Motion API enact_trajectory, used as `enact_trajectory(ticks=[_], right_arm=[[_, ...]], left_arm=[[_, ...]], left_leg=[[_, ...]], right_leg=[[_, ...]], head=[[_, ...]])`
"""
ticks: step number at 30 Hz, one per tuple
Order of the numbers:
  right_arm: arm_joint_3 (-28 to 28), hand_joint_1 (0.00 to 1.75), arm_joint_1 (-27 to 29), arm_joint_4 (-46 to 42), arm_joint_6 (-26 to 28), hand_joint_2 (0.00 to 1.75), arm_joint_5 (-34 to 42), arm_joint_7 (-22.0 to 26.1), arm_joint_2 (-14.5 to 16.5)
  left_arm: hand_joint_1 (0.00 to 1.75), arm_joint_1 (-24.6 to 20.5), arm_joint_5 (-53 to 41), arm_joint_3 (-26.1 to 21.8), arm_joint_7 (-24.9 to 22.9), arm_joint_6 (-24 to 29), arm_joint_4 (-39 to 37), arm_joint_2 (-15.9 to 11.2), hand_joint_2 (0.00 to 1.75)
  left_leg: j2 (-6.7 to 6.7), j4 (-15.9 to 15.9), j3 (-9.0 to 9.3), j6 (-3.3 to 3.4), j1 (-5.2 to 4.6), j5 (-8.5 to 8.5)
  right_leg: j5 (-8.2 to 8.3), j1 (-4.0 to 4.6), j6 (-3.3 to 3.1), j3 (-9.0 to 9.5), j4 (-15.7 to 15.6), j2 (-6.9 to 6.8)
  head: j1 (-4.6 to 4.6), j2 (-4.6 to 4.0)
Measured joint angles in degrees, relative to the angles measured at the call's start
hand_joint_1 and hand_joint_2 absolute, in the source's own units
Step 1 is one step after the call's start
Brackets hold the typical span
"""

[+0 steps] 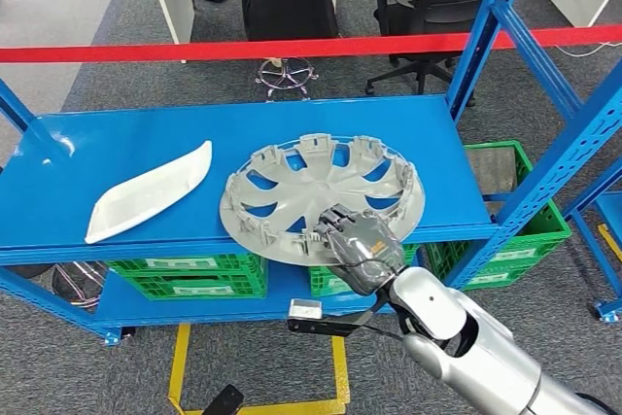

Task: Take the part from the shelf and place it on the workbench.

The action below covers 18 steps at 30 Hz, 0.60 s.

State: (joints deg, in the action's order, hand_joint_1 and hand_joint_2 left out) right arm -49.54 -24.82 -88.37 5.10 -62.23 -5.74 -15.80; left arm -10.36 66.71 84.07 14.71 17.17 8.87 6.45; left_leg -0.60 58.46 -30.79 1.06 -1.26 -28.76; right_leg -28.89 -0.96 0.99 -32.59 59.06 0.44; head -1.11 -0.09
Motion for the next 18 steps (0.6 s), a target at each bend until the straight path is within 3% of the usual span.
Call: enact_trajectory(ticks=[4, 6, 8, 10, 12, 13, 14, 15, 16, 18], right_arm=[[0.5, 1.75, 3.2, -1.3, 5.4, 1.75, -1.9, -0.3, -0.3], [1.6, 1.75, 6.1, -2.8, 9.8, 1.75, -3.1, 0.0, -0.4], [3.4, 1.75, 10.0, -5.0, 15.4, 1.75, -3.6, 1.6, -0.4], [5.9, 1.75, 14.5, -8.1, 22.5, 1.75, -2.4, 5.3, -0.1], [8.3, 1.75, 19.1, -11.6, 28.8, 1.75, 0.5, 10.3, 0.7], [9.4, 1.75, 21.3, -13.4, 31.0, 1.75, 2.3, 13.1, 1.2], [10.6, 1.75, 23.3, -15.3, 32.3, 1.75, 4.1, 16.1, 1.9], [11.8, 1.75, 25.2, -17.3, 33.0, 1.75, 5.8, 19.1, 2.7], [13.1, 1.75, 26.9, -19.1, 33.3, 1.75, 7.1, 21.9, 3.6], [15.5, 1.75, 29.2, -22.0, 33.3, 1.75, 8.9, 26.2, 5.3]], left_arm=[[0.00, 0.0, 1.3, -1.1, 3.8, -0.4, 0.0, 0.1, 1.75], [0.00, 0.0, 1.5, -1.5, 4.8, 0.1, 0.0, 0.1, 1.75], [0.00, 0.0, 1.6, -1.7, 5.5, 0.8, 0.0, 0.2, 1.75], [0.00, 0.0, 1.7, -1.7, 6.2, 1.4, 0.0, 0.4, 1.75], [0.00, 0.1, 1.7, -1.7, 7.0, 1.9, 0.0, 0.6, 1.75], [0.00, 0.1, 1.7, -1.7, 7.2, 2.1, 0.0, 0.7, 1.75], [0.00, 0.2, 1.7, -1.7, 7.4, 2.4, 0.0, 0.9, 1.75], [0.00, 0.2, 1.7, -1.7, 7.5, 2.7, 0.0, 1.1, 1.75], [0.00, 0.2, 1.7, -1.7, 7.5, 3.0, 0.0, 1.4, 1.75], [0.00, 0.1, 1.7, -1.7, 7.5, 3.3, -0.1, 1.7, 1.75]], left_leg=[[-0.02, 0.3, -0.16, 0.22, -0.13, -0.04], [-0.05, 0.3, -0.28, 0.72, -0.27, 0.24], [0.05, -1.0, 0.03, 1.35, 0.11, 1.20], [0.14, -2.2, 0.17, 1.85, 0.53, 2.00], [0.16, -2.1, -0.23, 2.00, 0.59, 2.16], [0.17, -1.9, -0.45, 1.98, 0.62, 2.15], [0.18, -1.7, -0.64, 1.90, 0.70, 2.13], [0.18, -1.5, -0.81, 1.75, 0.83, 2.07], [0.18, -1.1, -0.99, 1.47, 1.02, 1.93], [0.15, 0.0, -1.62, 0.60, 1.21, 1.56]], right_leg=[[0.21, -0.14, 0.27, -0.05, -0.1, -0.05], [0.67, -0.25, 0.82, -0.01, -0.5, -0.09], [0.10, -0.15, 1.15, -0.25, -0.4, -0.13], [-2.78, -0.10, 1.27, -1.90, 3.2, -0.13], [-6.33, -0.21, 1.53, -4.90, 10.3, -0.11], [-7.16, -0.30, 1.73, -6.05, 13.0, -0.13], [-6.94, -0.41, 1.96, -6.39, 14.1, -0.15], [-5.58, -0.57, 2.23, -5.59, 12.8, -0.22], [-3.63, -0.79, 2.55, -3.83, 9.6, -0.35], [-1.47, -0.90, 2.87, -0.05, 3.1, -0.45]], head=[[-0.03, 0.00], [-0.06, 0.00], [-0.01, 0.00], [0.13, 0.00], [0.17, 0.00], [0.14, 0.00], [0.14, 0.00], [0.15, 0.00], [0.15, 0.00], [0.31, 0.00]])
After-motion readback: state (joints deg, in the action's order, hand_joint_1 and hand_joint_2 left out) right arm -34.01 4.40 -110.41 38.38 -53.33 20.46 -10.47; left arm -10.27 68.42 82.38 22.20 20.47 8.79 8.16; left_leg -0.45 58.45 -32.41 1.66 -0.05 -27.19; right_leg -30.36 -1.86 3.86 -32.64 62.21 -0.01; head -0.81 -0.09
